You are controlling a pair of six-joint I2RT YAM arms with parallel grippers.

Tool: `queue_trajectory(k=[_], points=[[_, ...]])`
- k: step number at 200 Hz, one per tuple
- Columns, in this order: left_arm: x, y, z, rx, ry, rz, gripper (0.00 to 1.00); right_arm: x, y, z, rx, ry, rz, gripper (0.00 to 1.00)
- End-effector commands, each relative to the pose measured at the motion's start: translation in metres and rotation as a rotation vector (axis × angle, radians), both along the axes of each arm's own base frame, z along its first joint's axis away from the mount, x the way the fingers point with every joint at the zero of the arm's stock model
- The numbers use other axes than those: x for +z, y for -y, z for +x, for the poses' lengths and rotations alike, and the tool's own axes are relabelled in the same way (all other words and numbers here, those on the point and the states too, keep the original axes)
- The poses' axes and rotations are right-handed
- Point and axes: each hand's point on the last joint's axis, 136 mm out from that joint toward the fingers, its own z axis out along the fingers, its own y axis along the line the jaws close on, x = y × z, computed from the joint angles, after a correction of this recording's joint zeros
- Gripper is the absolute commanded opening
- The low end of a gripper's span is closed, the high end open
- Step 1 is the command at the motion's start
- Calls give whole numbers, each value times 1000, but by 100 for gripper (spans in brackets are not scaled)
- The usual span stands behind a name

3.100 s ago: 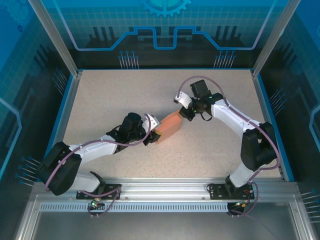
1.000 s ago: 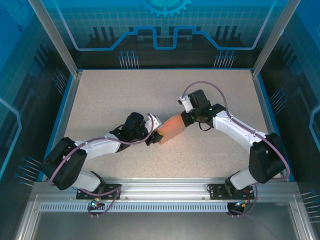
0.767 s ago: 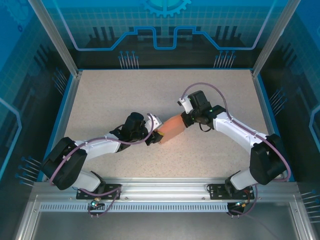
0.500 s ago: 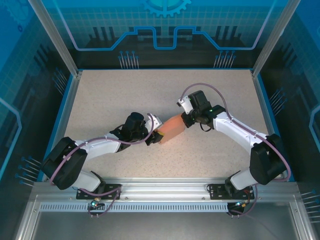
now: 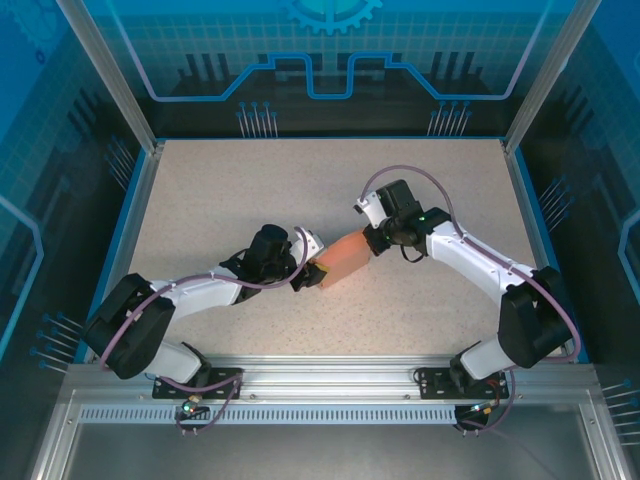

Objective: Fold the paper box

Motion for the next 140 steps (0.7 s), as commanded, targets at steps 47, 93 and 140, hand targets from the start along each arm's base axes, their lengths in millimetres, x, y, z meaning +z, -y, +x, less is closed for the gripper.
queue_trajectory(k=[47, 93, 140], points=[[9, 1, 21, 55, 29, -2, 37, -10, 1, -17, -25, -50, 50, 0], [8, 0, 23, 65, 21, 7, 40, -9, 4, -17, -36, -32, 48, 0], [12, 1, 21, 66, -3, 4, 58, 0, 8, -14, -84, -6, 58, 0]])
